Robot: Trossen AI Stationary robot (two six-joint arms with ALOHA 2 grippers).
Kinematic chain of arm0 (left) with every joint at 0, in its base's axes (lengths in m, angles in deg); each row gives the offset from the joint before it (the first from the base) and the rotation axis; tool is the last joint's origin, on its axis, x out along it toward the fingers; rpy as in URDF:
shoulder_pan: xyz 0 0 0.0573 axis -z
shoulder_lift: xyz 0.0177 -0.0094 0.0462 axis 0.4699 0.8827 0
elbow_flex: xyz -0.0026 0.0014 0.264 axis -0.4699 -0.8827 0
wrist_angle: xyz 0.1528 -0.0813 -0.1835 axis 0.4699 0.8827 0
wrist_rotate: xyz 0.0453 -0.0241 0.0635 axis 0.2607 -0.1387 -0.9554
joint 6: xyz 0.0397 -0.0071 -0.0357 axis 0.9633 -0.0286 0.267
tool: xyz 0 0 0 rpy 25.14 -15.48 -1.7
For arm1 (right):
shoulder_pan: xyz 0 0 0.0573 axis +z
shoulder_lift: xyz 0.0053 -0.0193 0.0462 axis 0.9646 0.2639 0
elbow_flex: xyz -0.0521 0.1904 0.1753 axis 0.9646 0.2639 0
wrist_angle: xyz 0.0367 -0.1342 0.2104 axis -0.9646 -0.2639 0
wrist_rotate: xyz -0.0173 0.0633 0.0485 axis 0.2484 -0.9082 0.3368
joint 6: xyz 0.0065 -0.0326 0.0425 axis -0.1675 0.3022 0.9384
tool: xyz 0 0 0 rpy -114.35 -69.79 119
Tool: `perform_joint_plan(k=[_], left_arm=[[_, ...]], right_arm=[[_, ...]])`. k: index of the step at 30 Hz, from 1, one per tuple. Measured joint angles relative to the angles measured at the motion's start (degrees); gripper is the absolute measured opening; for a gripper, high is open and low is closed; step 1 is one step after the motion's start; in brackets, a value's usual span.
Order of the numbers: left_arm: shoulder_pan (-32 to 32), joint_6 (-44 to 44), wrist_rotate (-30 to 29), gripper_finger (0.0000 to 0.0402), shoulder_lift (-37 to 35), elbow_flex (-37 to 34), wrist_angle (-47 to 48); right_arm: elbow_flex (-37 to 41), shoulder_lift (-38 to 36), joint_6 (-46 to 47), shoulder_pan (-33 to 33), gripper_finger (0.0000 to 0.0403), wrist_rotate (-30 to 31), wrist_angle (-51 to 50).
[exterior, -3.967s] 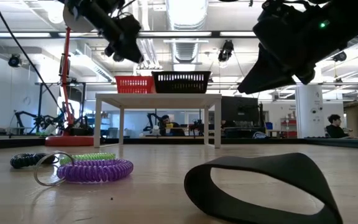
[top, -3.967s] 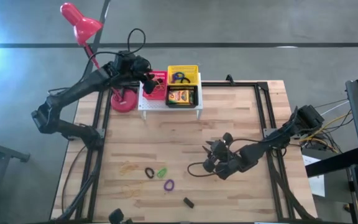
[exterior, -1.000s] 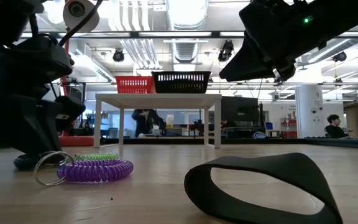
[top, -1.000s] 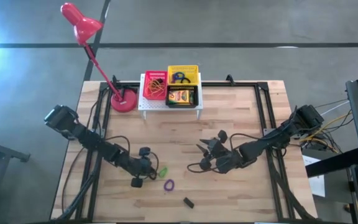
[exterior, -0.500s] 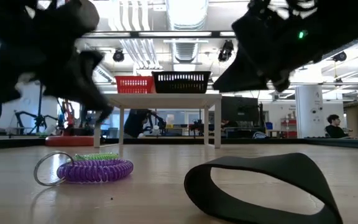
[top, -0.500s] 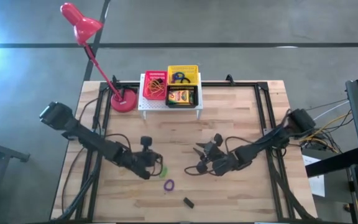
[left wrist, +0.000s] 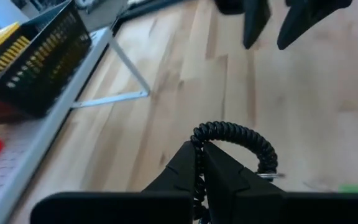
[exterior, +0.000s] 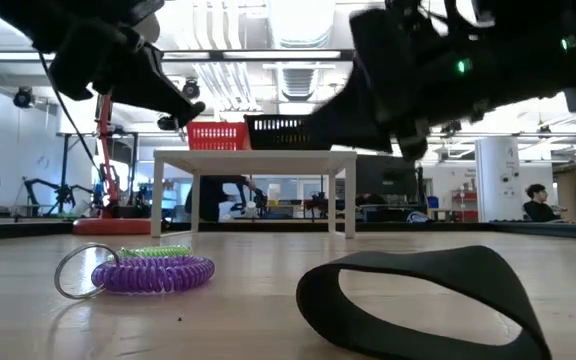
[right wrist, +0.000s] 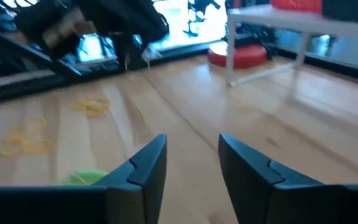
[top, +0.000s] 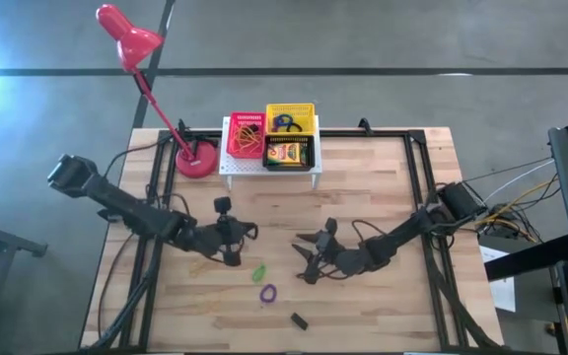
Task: Pick & Place Office Desk Supplies
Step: Put the black spring keychain into the yellow bin on the shelf
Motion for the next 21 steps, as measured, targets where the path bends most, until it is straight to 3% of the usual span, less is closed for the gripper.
perform_joint_plan(k=[11, 14, 21], left_arm=[[-1.7, 2.0, 6.9, 0.0018, 2.8, -12.9, -42.7], [-1.9, 3.8, 9.6, 0.0018, 4.1, -13.2, -46.6], [-1.9, 4.0, 9.8, 0.002, 5.3, -12.4, -46.3]], right_arm=[[-1.7, -4.7, -6.9, -1.8, 0.0223, -6.7, 0.5], [-4.0, -3.5, -9.7, -2.5, 0.0231, -8.1, 0.3], [-9.3, -0.8, -12.6, -4.2, 0.023, -8.5, 0.2]])
